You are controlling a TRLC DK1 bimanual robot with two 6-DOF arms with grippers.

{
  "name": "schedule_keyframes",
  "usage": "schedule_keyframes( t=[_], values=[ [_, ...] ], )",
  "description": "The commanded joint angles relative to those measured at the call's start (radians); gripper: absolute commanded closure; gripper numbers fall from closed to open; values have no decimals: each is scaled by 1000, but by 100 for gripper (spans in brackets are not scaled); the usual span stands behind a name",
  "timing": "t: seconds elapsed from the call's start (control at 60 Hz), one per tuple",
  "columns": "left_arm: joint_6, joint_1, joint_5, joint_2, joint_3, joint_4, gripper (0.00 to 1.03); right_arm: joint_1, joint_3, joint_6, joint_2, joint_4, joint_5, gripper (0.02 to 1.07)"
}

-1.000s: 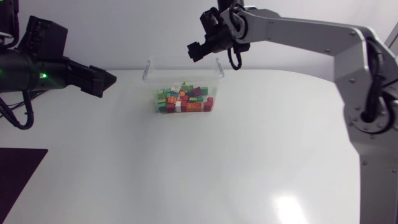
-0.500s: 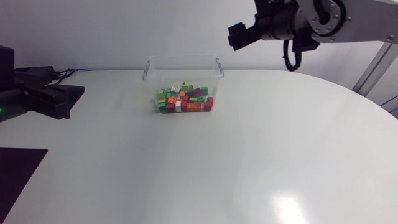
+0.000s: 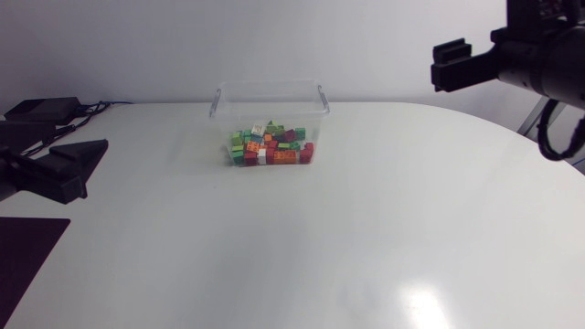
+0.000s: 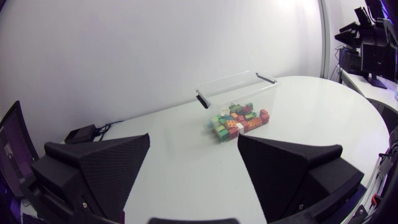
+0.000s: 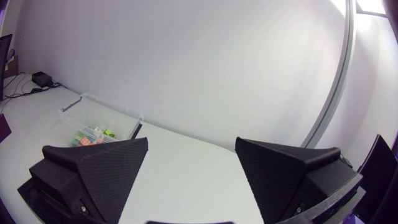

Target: Place the duplo bricks in the container

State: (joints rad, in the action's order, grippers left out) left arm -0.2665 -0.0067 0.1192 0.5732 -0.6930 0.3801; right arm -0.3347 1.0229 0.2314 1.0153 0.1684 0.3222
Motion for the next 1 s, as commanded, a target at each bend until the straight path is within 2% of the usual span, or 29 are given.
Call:
schedule_keyframes(
  t=[0.0, 0.483, 0.783, 0.983],
  values=[
    [-23, 8, 4, -38, 47, -18, 5, 13, -64, -4, -84, 22, 23, 6],
    [-45, 27, 4, -253, 171, -50, 5, 69, -356, 28, -589, 68, 28, 6],
    [-50, 43, 4, -361, 227, -27, 5, 97, -428, 55, -784, 183, 28, 6],
    [-48, 48, 4, -403, 279, -50, 5, 117, -508, 82, -899, 195, 28, 6]
  ],
)
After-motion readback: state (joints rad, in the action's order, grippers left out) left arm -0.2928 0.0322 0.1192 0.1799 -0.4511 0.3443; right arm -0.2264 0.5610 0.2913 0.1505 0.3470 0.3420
